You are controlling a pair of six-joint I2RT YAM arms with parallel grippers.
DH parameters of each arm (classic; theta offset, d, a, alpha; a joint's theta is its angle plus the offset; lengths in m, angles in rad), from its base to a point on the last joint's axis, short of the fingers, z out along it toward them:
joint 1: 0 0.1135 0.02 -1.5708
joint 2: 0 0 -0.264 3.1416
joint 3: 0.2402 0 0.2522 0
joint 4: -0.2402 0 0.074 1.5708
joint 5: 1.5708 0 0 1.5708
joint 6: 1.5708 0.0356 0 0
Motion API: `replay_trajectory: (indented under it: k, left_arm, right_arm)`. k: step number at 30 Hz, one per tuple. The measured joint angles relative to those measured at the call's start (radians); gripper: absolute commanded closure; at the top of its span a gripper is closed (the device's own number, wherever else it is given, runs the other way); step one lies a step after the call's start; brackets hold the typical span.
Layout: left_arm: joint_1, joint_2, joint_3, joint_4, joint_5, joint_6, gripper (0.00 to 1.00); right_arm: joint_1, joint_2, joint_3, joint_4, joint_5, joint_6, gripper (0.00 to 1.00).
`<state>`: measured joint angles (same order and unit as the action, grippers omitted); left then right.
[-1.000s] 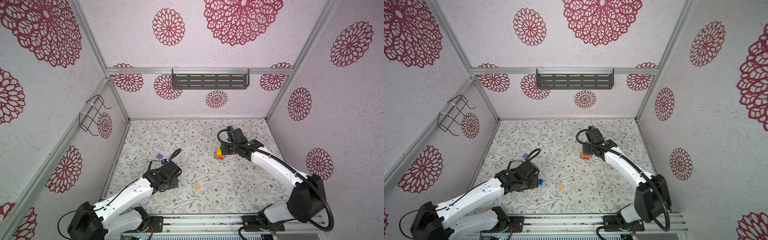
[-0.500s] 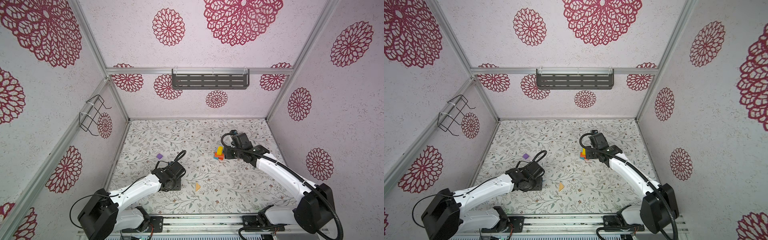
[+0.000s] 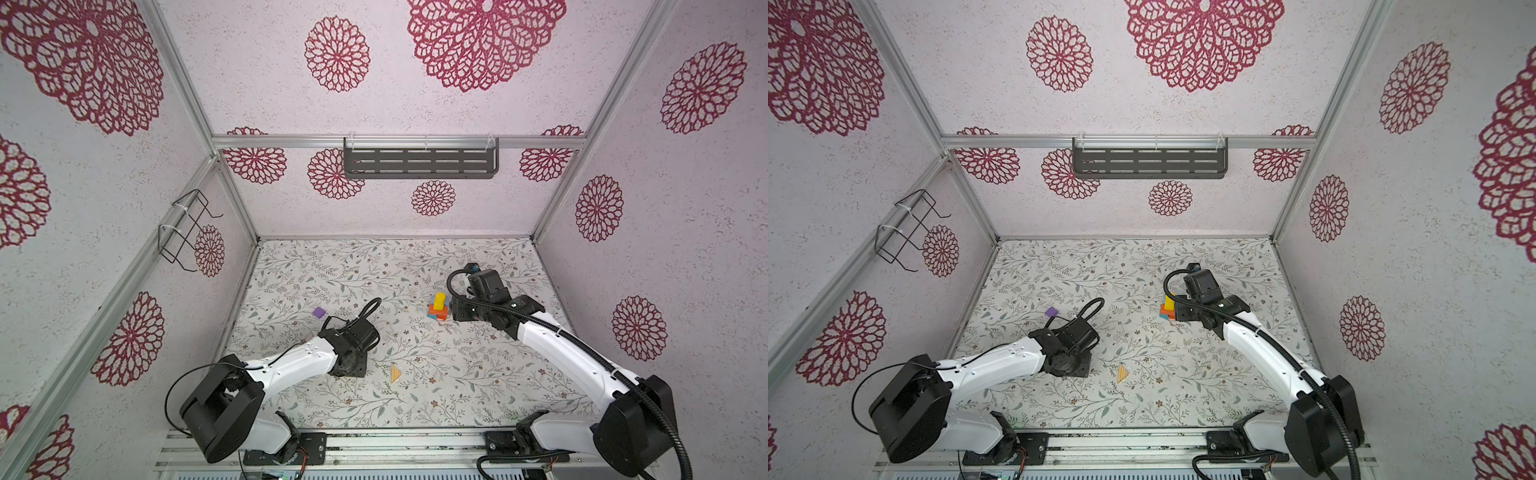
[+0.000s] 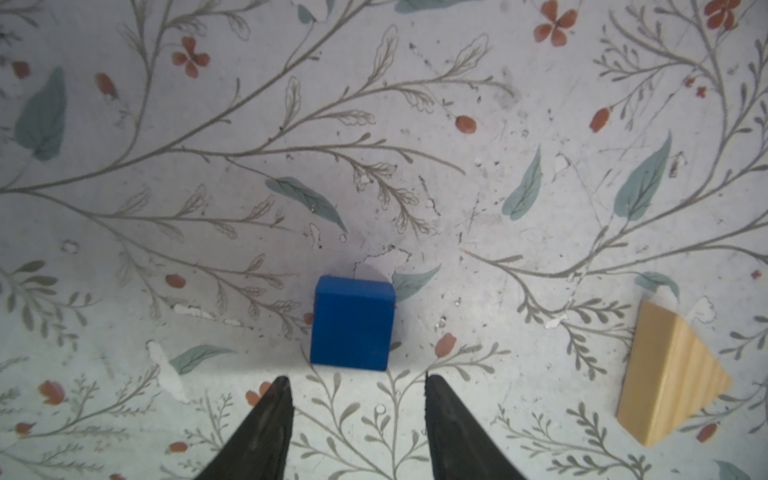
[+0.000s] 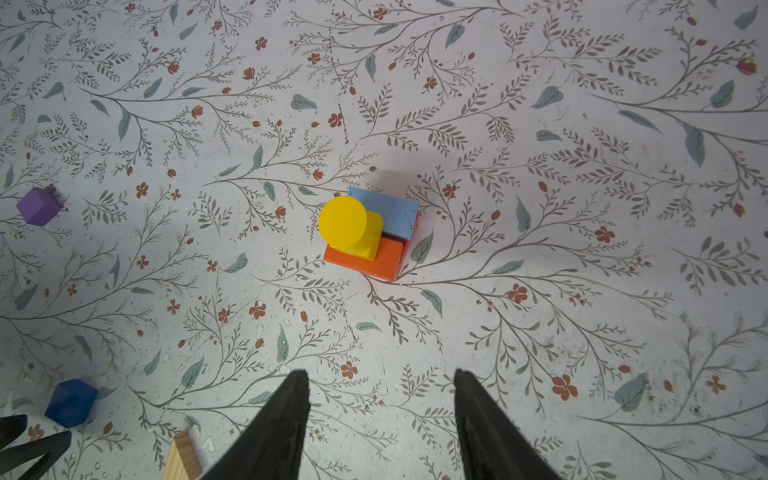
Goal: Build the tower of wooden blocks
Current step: 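Lower the left gripper onto the blue cube and close on it, then lift the blue cube with the left gripper and carry it over the stack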
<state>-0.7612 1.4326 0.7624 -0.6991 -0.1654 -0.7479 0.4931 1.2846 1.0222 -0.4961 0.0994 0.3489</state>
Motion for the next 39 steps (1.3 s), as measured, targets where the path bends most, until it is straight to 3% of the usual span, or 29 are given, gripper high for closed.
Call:
replay_trajectory:
  k: [10, 31, 39]
  left_arm:
    - [0.026, 0.045, 0.001, 0.034, 0.000, 0.029, 0.47]
    - [0.051, 0.074, -0.005, 0.103, 0.023, 0.061, 0.64]
    - [0.051, 0.070, 0.002, 0.086, 0.023, 0.063, 0.66]
  right_arm:
    - [-0.003, -0.037, -0.014, -0.001, 0.000, 0.000, 0.41]
    - [-0.005, -0.066, -0.027, -0.009, 0.000, 0.000, 0.41]
    - [-0.005, -0.085, -0.032, -0.017, 0.001, 0.000, 0.41]
